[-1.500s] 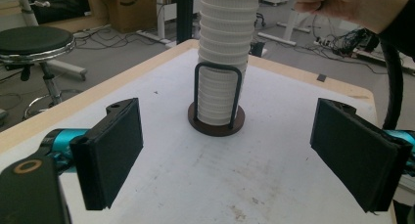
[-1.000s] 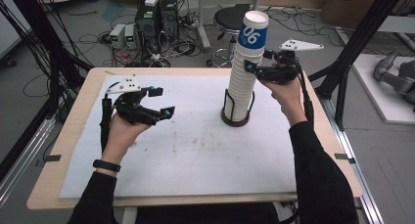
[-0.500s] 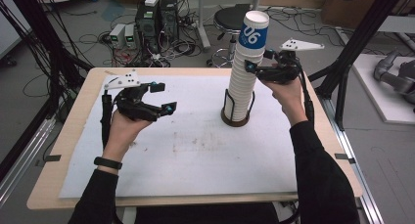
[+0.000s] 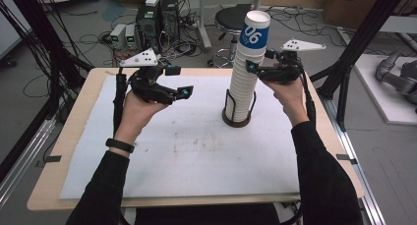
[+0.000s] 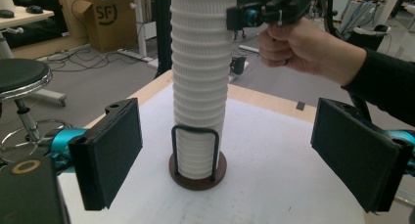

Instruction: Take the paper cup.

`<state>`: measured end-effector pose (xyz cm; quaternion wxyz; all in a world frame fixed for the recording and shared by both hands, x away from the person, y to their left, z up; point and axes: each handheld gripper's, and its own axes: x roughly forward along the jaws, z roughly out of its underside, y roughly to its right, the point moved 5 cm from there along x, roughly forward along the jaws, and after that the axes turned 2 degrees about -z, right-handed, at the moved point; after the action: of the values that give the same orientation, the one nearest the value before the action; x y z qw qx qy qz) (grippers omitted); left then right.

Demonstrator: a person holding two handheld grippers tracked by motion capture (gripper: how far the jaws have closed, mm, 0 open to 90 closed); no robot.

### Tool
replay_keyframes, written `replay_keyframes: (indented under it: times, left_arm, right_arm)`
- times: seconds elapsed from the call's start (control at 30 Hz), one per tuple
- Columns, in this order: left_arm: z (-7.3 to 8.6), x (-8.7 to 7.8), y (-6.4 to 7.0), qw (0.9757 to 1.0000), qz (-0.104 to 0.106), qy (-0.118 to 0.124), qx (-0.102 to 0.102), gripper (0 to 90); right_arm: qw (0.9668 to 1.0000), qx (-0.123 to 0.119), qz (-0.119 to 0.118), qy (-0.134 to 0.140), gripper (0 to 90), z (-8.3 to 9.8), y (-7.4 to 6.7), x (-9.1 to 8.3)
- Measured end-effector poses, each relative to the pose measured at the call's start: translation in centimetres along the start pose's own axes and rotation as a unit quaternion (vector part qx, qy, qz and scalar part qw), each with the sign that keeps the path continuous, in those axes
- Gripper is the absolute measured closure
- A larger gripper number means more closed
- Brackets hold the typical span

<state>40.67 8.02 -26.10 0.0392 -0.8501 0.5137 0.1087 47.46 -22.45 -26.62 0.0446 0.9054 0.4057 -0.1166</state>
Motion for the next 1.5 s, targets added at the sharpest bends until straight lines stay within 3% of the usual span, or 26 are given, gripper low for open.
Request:
replay_keyframes:
  times: [0.23,0.5,0.83,1.13,1.5]
  left_arm:
    - [-2.5,1.3,-0.6,1.0000,0.001,0.007,0.004,11.8]
    - [-5.6,3.9,-0.9,0.9999,0.003,-0.002,0.014,11.8]
    - [-8.6,6.2,-0.8,0.9994,0.005,0.027,0.022,11.8]
    - [-10.2,8.2,-1.0,0.9993,-0.007,0.030,0.021,11.8]
    - [-11.5,10.9,-1.5,0.9995,0.004,0.028,0.012,11.8]
  right_arm:
    - [1.0000,0.001,0.002,0.001,16.4,0.0,0.0,0.0]
    - [1.0000,0.001,0.003,0.003,16.5,0.0,0.0,0.1]
    - [1.0000,0.000,0.002,0.002,16.5,0.0,0.0,0.0]
    - [1.0000,0.000,0.002,0.002,16.6,0.0,0.0,0.0]
    - [1.0000,-0.001,0.000,0.002,16.6,0.0,0.0,0.0]
